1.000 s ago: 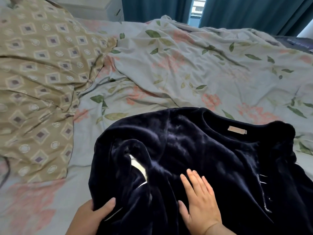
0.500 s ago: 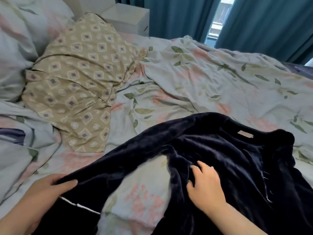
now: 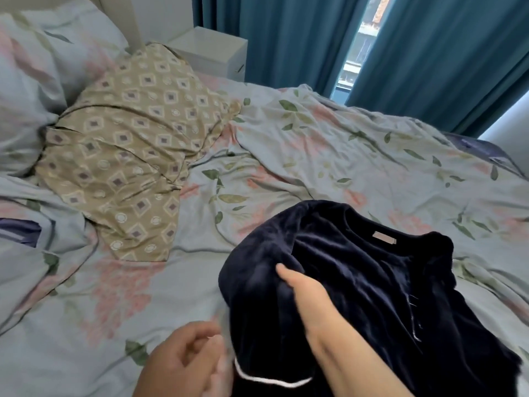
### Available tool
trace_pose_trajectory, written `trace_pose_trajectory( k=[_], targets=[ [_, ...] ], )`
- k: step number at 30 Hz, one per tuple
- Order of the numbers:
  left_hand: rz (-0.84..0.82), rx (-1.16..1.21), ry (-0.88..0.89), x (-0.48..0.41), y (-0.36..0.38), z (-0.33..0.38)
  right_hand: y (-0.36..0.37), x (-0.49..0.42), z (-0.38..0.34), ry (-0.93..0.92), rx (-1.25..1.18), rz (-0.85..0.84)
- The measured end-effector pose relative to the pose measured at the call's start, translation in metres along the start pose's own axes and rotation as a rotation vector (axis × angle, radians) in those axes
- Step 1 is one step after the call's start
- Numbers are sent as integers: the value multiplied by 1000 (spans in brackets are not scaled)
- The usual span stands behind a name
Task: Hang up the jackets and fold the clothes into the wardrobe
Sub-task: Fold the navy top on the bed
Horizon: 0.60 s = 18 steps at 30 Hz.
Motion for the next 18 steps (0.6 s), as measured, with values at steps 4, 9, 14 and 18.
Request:
trace_pose_trajectory(
  k=[4,9,14,18],
  targets=[
    [-82,-196,-29,-3,38,-20,-89,29,22,-21,-376,80],
    [-267,-464,-7,13,103,-75,-158,52,83,-24,-479,135],
    [-220,-967,70,7,113,-107,-171,85,129,59,-78,-49],
    [-328,-1031,243,18,104,-96,-179,100,150,51,153,50]
  ],
)
Point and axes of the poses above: each hand's wrist, its own x-axis away from the middle knuckle, its own y-axis out of the palm, z = x × y, the point moved 2 cm from there along -x, towards the middle knuckle, and after that the axes turned 4 degrees about -z, right-handed, at the moved point
